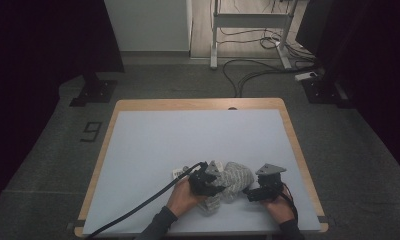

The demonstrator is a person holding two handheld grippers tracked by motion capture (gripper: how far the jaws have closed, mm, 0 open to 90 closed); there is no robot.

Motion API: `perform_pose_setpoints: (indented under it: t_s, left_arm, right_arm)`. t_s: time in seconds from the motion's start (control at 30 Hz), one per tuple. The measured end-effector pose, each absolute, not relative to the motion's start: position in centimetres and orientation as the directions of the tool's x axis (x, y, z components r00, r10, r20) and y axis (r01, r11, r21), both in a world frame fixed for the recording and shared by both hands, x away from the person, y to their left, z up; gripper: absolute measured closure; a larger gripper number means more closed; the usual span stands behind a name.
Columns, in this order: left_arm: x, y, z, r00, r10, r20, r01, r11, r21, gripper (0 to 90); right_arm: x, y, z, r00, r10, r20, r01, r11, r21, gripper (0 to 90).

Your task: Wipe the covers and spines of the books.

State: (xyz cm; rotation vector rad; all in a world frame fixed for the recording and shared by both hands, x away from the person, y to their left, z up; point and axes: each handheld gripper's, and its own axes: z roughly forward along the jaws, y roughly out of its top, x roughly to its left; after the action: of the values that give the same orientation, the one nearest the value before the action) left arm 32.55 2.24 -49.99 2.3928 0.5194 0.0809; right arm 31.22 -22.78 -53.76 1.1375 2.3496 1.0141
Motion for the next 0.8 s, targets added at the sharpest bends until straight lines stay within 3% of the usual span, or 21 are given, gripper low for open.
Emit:
perform_pose_setpoints:
  t_s: [0.33, 0.8]
  left_arm:
    - [33.3, 0.0, -50.1, 0.928, 0.365, -0.074, 0.327, -0.702, 0.633, 67.7]
    - [33.6, 0.5, -49.3, 0.925, 0.368, -0.09, 0.334, -0.679, 0.654, 68.2]
  right_arm:
    - [31.2, -22.8, -53.8, -0.622, 0.783, 0.005, 0.541, 0.425, 0.726, 0.7]
    - [31.2, -22.8, -53.8, -0.622, 0.783, 0.006, 0.54, 0.423, 0.727, 0.9]
